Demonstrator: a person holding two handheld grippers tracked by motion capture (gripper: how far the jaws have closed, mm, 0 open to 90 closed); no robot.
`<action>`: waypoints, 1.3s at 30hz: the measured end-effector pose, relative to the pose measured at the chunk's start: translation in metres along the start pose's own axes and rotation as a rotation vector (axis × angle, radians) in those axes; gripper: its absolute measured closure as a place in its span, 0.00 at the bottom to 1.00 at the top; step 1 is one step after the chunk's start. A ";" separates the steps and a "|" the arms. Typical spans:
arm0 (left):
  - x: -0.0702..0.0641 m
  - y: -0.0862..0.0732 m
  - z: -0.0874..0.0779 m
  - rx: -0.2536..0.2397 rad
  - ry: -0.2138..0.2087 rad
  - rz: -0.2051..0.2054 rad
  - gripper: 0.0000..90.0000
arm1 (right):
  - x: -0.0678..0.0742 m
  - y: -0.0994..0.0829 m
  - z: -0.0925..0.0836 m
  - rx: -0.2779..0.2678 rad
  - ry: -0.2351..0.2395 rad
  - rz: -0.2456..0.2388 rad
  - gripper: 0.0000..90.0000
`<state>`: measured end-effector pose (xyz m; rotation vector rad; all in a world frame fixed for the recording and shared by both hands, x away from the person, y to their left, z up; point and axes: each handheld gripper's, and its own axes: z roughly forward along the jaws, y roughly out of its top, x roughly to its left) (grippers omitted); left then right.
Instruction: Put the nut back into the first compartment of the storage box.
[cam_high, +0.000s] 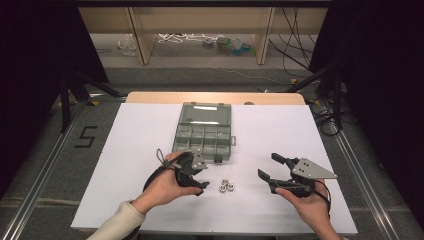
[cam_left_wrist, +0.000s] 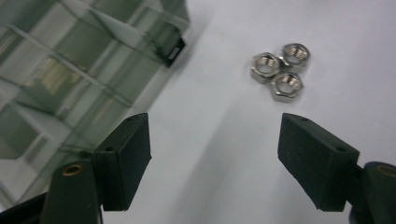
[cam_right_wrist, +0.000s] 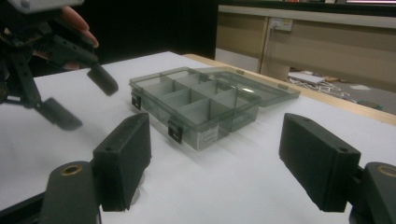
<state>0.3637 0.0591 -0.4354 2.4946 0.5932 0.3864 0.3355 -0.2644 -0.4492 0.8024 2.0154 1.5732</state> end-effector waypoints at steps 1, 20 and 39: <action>-0.003 0.003 0.003 0.012 -0.008 0.006 0.29 | 0.000 -0.001 0.001 -0.012 0.009 0.011 0.29; -0.024 0.031 0.046 0.136 -0.093 0.012 0.39 | -0.003 -0.001 0.000 -0.006 -0.009 0.001 0.30; -0.025 0.038 0.057 0.205 -0.146 -0.075 0.56 | -0.003 -0.001 -0.001 0.011 -0.004 0.015 0.30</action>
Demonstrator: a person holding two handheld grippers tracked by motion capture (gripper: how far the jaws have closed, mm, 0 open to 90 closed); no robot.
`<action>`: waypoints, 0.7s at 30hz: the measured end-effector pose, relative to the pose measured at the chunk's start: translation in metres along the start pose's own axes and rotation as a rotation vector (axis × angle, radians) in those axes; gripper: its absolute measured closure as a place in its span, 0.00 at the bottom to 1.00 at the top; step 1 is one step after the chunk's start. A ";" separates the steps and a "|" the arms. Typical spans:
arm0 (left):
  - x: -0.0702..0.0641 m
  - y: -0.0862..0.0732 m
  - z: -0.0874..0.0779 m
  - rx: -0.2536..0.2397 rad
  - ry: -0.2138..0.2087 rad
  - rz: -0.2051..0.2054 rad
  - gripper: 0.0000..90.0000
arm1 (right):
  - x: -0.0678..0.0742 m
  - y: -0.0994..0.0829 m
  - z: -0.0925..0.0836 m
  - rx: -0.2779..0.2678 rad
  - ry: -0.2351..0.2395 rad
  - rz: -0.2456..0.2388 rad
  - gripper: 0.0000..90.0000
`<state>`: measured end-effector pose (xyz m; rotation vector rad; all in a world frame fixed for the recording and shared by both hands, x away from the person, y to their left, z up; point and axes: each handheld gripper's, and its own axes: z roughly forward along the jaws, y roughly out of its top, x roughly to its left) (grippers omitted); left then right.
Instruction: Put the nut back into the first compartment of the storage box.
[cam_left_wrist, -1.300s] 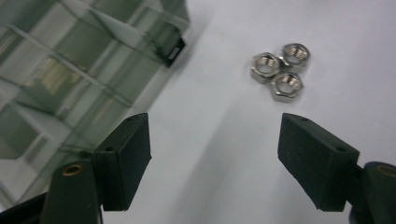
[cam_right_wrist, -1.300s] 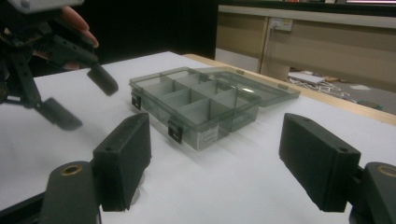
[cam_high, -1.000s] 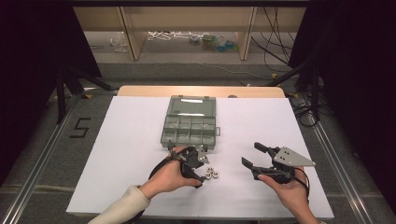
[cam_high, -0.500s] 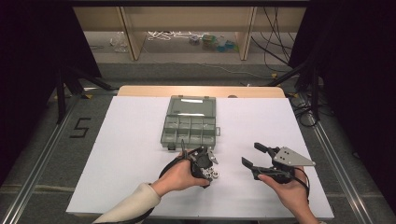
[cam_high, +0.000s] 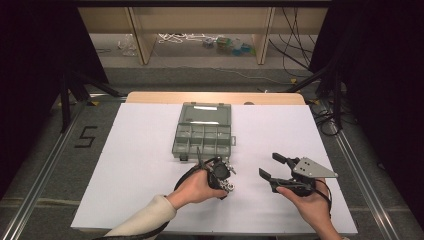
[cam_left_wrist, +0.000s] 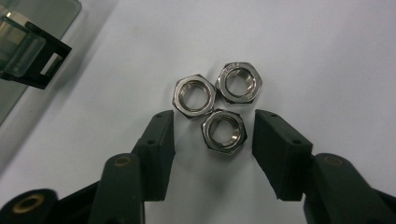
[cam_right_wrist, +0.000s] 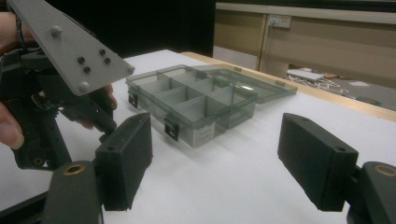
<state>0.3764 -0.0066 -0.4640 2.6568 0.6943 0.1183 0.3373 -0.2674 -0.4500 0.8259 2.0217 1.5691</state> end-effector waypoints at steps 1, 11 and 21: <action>0.000 0.000 0.000 -0.002 0.000 -0.007 0.57 | 0.000 0.000 0.000 0.000 0.000 -0.001 0.30; -0.001 0.002 -0.001 0.026 0.008 -0.045 0.69 | 0.000 0.000 0.000 0.004 0.003 -0.001 0.30; -0.003 0.003 -0.002 0.045 0.010 -0.046 0.78 | 0.000 -0.001 0.000 0.007 0.000 0.002 0.31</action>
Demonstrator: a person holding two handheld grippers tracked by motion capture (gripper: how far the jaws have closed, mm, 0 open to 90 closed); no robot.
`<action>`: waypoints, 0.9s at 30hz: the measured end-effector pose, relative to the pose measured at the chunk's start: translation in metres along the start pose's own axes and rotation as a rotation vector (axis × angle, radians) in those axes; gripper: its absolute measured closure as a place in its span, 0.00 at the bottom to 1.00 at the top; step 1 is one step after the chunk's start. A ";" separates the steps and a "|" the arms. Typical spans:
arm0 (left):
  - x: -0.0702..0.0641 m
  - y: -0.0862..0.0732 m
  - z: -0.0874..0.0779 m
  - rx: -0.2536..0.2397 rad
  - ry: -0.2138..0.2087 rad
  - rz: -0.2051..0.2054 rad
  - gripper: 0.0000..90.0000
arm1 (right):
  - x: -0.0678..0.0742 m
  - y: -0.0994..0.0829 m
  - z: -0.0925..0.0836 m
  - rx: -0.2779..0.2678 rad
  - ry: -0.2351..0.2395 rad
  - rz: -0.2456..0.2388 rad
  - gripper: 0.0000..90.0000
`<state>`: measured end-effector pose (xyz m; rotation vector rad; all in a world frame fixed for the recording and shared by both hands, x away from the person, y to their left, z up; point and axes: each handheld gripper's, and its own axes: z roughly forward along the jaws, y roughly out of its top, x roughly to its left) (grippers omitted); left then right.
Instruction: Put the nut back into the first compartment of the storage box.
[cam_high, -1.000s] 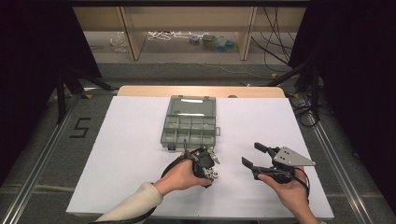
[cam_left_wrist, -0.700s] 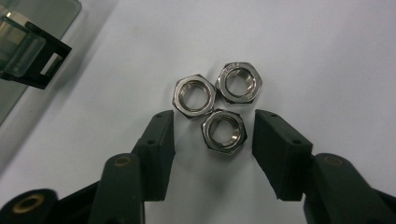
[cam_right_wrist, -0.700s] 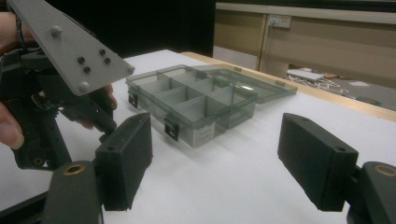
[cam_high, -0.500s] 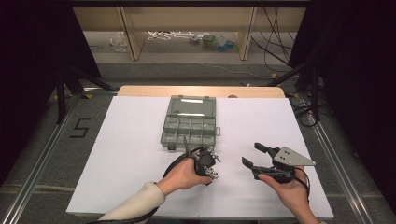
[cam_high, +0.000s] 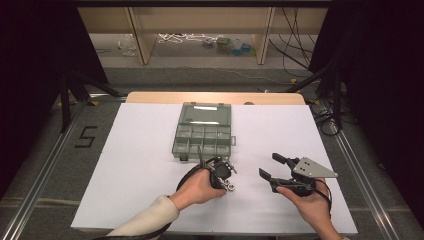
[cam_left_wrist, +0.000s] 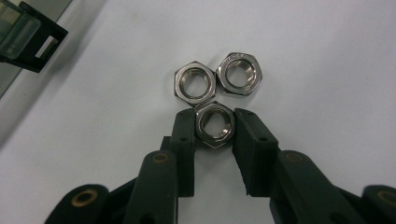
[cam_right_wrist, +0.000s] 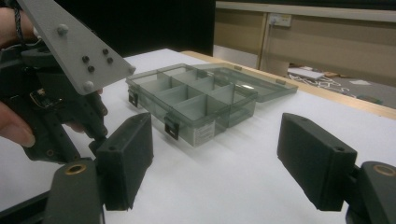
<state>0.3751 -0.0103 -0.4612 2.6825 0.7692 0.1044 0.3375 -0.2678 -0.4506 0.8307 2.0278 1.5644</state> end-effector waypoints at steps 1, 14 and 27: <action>-0.001 0.000 0.000 0.003 0.004 -0.004 0.78 | 0.000 0.000 0.000 -0.003 0.001 0.002 0.31; 0.000 -0.003 -0.004 -0.022 -0.015 0.025 0.78 | 0.000 -0.001 0.000 0.000 0.000 0.003 0.31; 0.011 -0.008 -0.024 -0.084 0.003 0.000 0.78 | 0.002 -0.001 0.001 -0.020 0.010 0.007 0.31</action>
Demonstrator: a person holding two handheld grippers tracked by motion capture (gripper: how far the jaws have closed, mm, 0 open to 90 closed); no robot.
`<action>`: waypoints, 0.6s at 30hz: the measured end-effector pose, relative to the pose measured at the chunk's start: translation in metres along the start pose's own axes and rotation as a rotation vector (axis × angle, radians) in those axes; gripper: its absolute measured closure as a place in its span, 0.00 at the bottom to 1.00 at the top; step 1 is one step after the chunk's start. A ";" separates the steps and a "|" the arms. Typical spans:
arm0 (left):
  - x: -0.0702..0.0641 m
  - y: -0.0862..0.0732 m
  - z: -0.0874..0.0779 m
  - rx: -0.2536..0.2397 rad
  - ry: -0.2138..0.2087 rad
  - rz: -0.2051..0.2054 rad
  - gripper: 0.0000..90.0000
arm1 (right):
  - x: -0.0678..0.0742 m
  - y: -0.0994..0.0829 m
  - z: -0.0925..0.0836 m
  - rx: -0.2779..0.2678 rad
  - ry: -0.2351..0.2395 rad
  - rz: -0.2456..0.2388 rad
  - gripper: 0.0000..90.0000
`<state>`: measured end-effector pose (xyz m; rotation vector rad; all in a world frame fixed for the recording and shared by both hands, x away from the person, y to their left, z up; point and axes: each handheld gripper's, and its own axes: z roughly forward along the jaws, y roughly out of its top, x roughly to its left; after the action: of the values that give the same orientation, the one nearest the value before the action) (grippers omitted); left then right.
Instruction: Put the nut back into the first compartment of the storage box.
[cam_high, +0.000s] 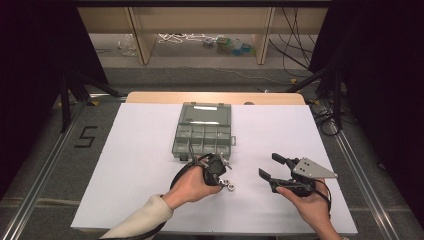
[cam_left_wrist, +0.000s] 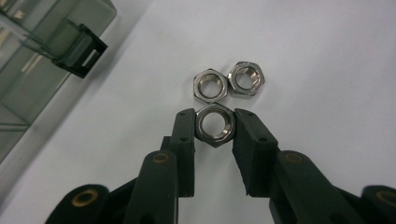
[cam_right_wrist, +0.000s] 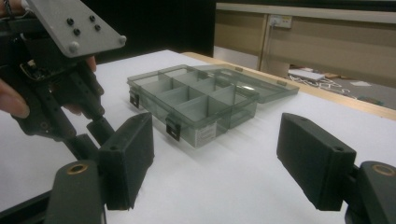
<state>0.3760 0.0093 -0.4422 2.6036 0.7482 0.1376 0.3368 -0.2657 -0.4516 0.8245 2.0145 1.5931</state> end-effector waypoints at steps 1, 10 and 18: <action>0.002 0.000 -0.002 -0.003 0.005 0.004 0.78 | 0.000 0.000 0.000 -0.002 0.002 0.000 0.31; 0.018 -0.005 -0.021 -0.054 0.032 -0.021 0.78 | 0.002 0.001 0.001 -0.028 0.008 -0.022 0.30; 0.029 -0.009 -0.032 -0.091 0.049 -0.056 0.78 | 0.002 0.000 0.002 -0.044 0.020 -0.019 0.30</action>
<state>0.3896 0.0430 -0.4172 2.4989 0.8117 0.2140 0.3364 -0.2631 -0.4517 0.7742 1.9881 1.6349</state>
